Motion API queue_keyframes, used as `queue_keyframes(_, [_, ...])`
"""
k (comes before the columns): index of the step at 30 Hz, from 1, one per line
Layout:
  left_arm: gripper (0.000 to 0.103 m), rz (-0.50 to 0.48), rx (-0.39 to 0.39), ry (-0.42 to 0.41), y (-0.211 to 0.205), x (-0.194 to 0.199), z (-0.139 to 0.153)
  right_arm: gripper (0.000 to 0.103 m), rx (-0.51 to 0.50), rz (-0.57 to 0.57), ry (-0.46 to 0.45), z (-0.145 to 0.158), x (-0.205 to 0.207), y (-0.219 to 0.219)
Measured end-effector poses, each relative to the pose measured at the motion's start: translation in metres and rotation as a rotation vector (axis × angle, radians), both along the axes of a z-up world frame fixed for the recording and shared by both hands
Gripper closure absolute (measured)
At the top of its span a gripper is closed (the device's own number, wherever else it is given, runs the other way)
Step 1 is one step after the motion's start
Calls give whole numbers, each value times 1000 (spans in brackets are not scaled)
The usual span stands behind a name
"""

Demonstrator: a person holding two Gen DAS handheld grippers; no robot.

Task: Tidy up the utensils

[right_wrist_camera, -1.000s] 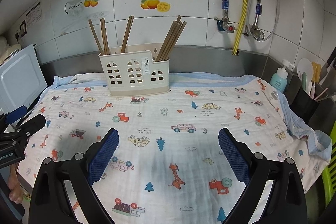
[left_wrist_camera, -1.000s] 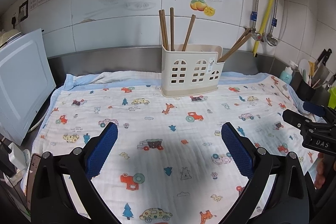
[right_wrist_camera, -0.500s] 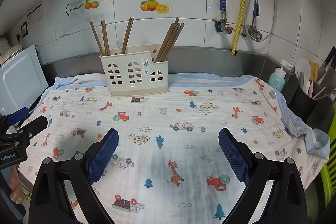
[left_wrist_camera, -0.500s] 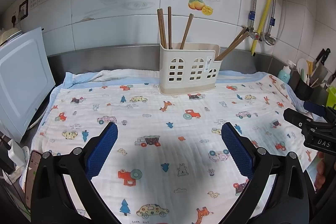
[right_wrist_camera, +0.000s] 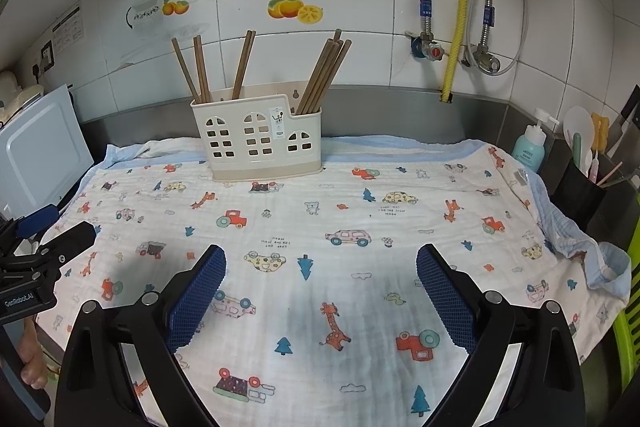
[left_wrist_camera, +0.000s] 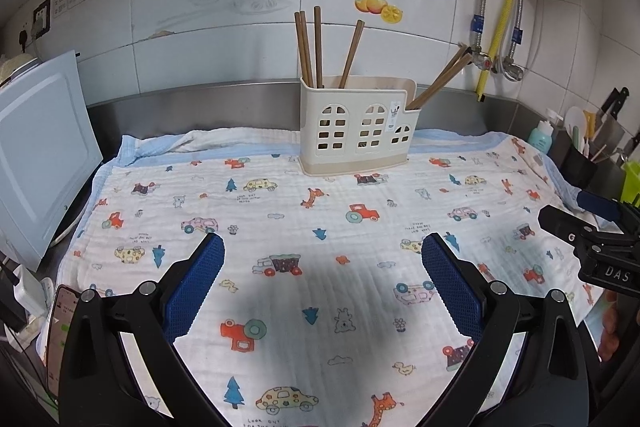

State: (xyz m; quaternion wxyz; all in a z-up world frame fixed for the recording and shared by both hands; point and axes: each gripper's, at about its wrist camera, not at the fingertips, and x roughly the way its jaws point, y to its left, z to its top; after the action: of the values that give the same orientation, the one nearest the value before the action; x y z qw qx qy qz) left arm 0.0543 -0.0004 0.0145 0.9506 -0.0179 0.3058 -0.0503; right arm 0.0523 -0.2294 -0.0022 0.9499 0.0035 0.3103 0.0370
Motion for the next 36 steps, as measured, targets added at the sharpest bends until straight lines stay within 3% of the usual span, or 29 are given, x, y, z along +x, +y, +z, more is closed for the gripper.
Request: queue_keyframes(36, [5, -8, -1, 10, -6, 2, -3, 10, 3, 10, 4, -4, 2, 2])
